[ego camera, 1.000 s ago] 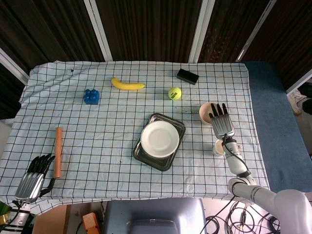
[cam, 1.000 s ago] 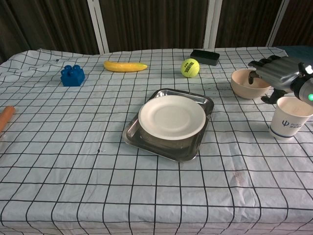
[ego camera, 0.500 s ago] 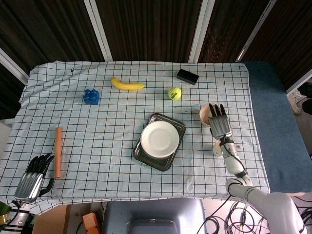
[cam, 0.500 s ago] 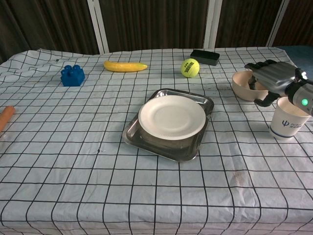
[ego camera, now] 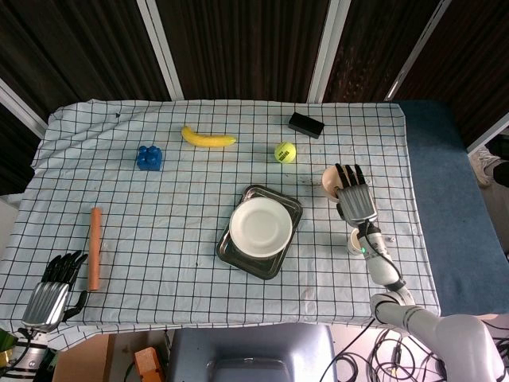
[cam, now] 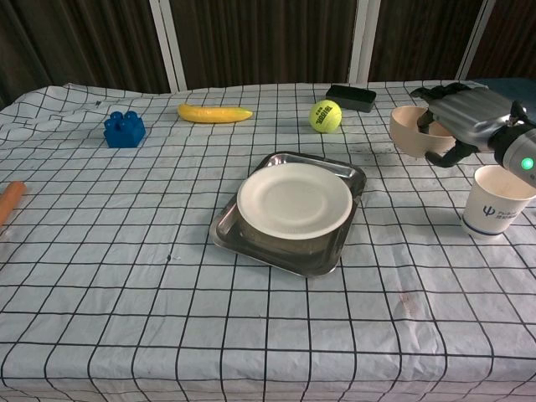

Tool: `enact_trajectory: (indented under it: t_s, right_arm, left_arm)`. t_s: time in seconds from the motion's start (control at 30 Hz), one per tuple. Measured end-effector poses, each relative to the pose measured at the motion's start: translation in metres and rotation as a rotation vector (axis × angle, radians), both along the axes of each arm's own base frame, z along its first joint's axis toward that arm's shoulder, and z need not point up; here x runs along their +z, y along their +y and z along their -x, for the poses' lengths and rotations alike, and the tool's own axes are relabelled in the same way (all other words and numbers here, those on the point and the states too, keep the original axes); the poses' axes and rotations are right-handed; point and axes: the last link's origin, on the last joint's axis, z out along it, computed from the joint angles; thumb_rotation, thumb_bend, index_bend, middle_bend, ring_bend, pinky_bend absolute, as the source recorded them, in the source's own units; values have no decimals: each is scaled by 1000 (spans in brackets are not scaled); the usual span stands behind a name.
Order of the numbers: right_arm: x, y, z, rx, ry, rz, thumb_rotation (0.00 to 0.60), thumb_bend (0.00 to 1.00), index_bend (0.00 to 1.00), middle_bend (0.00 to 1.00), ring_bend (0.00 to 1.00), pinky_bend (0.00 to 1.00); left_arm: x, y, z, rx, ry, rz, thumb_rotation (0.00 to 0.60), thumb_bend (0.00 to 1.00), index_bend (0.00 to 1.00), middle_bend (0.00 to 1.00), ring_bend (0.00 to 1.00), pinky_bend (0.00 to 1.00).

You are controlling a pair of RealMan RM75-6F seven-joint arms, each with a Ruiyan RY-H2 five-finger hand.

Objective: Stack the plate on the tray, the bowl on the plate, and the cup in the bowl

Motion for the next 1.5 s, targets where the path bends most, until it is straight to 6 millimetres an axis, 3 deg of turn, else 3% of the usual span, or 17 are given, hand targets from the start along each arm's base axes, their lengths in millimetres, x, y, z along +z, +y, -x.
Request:
enact_trajectory:
  t_s: [0.33,0.53,0.77,1.0,1.17,1.27,1.5]
  right_arm:
    - [-5,25,-53,168,-108,-41,600,535,634,14,0,0]
    - [-28,46,-90,256,-87,-103,600,536,625,13,0,0]
    - [-74,65,-123,308,-39,-177,600,535,619,13,0,0]
    - [-94,67,-127,302,8,-192,600,536,588,14,0,0]
    - [-97,66,-123,279,19,-224,600,527,344,13,0,0]
    - [-93,65,-123,268,-3,-239,600,437,188,0,0,0]
    - [-75,70,-122,278,-77,-251,600,341,121,0,0,0]
  left_arm:
    - [0,-1,0,-2,-1,-1,600,471,0,28,0,33]
    - [1,-2,0,2,-2,-5,600,472,0,28,0,33]
    - [3,-2,2,13,-4,-10,600,472,0,24,0,33]
    - [6,-3,4,16,-12,-14,600,472,0,23,0,32]
    - [7,-3,5,15,-16,-16,600,472,0,23,0,26]
    - [7,-3,5,15,-17,-16,600,470,0,24,0,24]
    - [5,-2,3,9,-17,-12,600,471,0,24,0,24]
